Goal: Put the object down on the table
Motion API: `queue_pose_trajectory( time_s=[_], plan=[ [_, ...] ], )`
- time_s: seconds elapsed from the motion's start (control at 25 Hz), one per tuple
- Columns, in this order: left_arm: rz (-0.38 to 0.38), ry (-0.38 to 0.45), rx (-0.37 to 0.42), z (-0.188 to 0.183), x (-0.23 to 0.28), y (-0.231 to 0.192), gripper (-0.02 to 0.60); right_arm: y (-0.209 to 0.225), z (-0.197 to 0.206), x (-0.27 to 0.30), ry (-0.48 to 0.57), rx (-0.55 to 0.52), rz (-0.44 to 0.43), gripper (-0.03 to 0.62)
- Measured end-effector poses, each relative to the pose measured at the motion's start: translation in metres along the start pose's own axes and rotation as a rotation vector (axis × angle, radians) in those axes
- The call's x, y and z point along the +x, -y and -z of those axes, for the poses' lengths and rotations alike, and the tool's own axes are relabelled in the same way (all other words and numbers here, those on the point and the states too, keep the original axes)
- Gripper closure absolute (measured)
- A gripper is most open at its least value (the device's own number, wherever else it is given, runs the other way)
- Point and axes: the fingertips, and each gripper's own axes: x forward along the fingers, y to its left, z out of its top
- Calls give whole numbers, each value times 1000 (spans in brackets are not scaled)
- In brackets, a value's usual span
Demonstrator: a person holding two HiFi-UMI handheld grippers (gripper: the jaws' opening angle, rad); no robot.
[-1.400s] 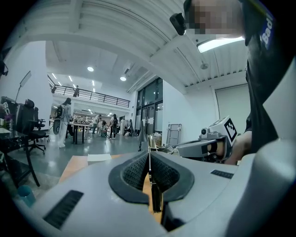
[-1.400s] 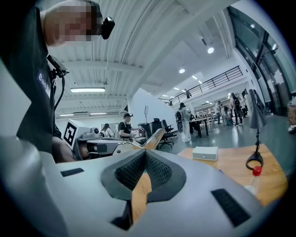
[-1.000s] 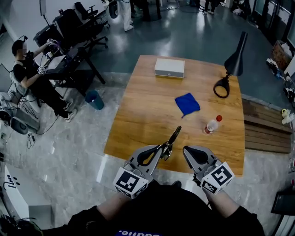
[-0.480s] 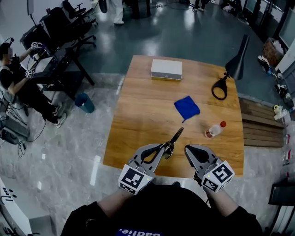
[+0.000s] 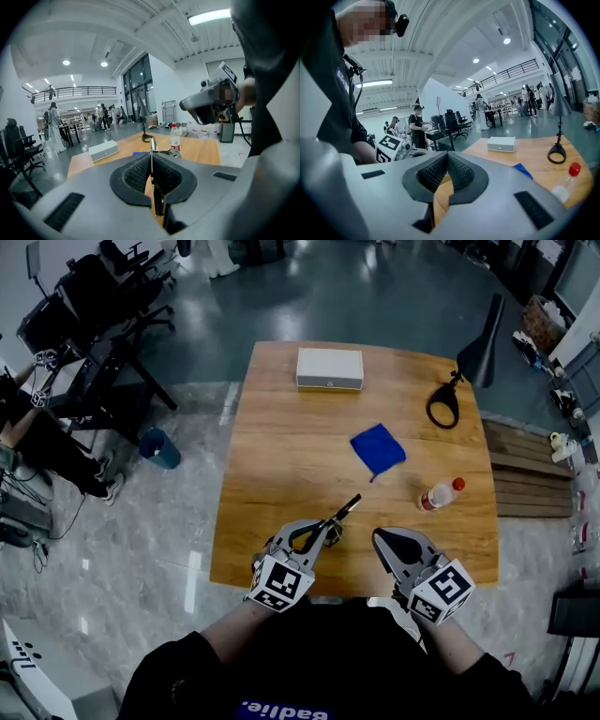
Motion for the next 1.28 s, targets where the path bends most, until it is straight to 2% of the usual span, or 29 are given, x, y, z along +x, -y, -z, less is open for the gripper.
queue_pose_trajectory(
  time_s=[0.2, 0.48, 0.88, 1.28],
  plan=[
    [-22, -121, 66, 36, 29, 3, 569, 19, 4, -8, -17, -2, -22, 589],
    [-8, -269, 172, 84, 62, 10, 569, 30, 15, -18, -44, -8, -60, 589],
    [37, -419, 264, 139, 83, 22, 569, 38, 31, -38, -68, 4, -33, 589],
    [83, -530, 319, 173, 93, 42, 569, 44, 34, -47, -79, 15, -12, 589]
  ],
)
